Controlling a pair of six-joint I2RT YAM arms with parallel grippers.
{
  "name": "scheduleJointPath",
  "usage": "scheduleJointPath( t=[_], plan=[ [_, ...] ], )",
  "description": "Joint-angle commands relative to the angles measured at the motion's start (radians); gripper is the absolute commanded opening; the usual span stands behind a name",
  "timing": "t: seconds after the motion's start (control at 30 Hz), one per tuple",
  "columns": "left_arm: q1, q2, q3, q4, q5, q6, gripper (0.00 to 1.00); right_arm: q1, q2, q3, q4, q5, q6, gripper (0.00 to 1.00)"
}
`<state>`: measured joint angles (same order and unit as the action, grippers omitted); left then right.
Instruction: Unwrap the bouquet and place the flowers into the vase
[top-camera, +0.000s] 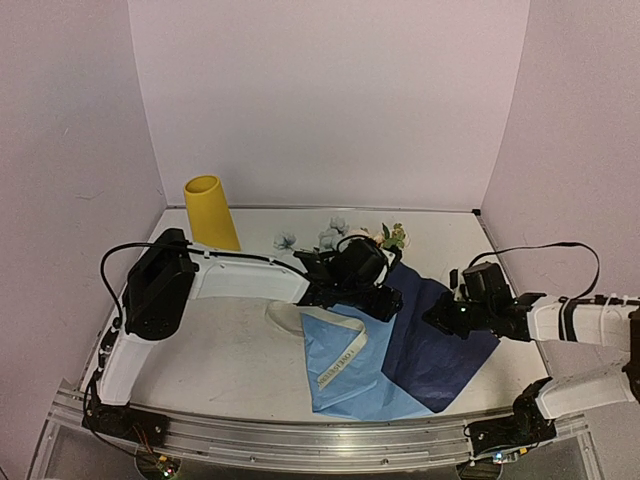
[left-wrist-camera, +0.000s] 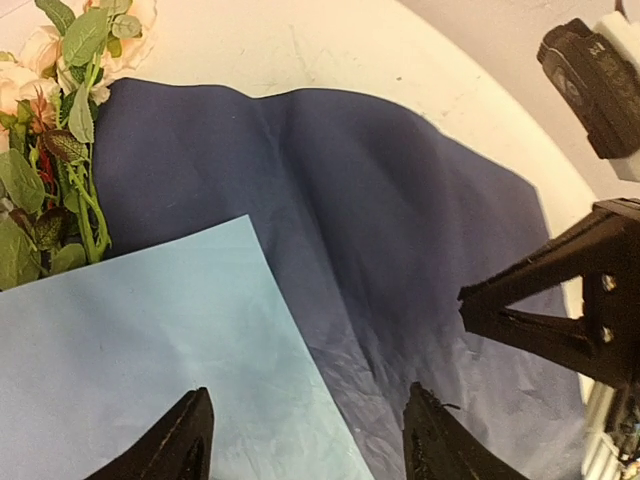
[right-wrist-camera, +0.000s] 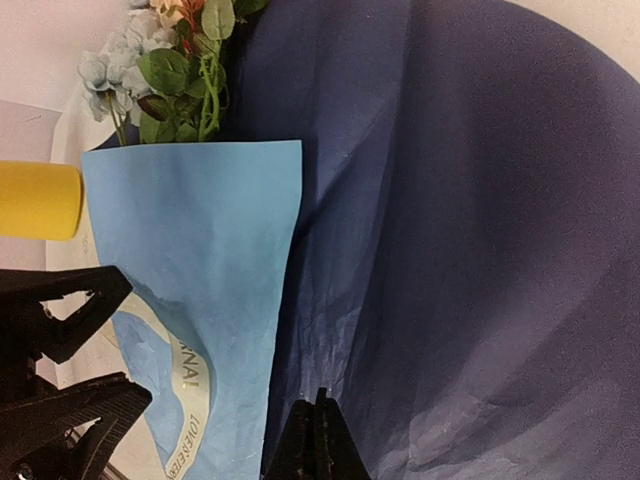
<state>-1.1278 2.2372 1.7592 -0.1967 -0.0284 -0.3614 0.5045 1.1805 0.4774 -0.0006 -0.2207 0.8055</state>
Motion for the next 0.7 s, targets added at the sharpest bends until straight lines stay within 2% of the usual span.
scheduleJointPath(
  t=[0.0, 0.13, 0.27, 0.5, 0.67],
  plan=[
    [-0.007, 0.077, 0.135, -0.116, -0.111, 0.029, 0.69, 0.000, 0.069, 0.011, 0.108, -0.008, -0.020, 0.00],
    [-0.012, 0.120, 0.194, -0.144, -0.149, 0.043, 0.78, -0.001, 0.146, -0.043, 0.215, -0.052, 0.007, 0.00],
    [-0.027, 0.168, 0.267, -0.177, -0.198, 0.073, 0.81, 0.000, 0.196, -0.093, 0.291, -0.056, 0.027, 0.00],
    [-0.052, 0.223, 0.336, -0.186, -0.242, 0.123, 0.85, 0.000, 0.211, -0.127, 0.309, -0.047, 0.031, 0.00],
    [-0.082, 0.271, 0.389, -0.202, -0.363, 0.164, 0.92, -0.001, 0.210, -0.135, 0.315, -0.049, 0.035, 0.00]
  ],
)
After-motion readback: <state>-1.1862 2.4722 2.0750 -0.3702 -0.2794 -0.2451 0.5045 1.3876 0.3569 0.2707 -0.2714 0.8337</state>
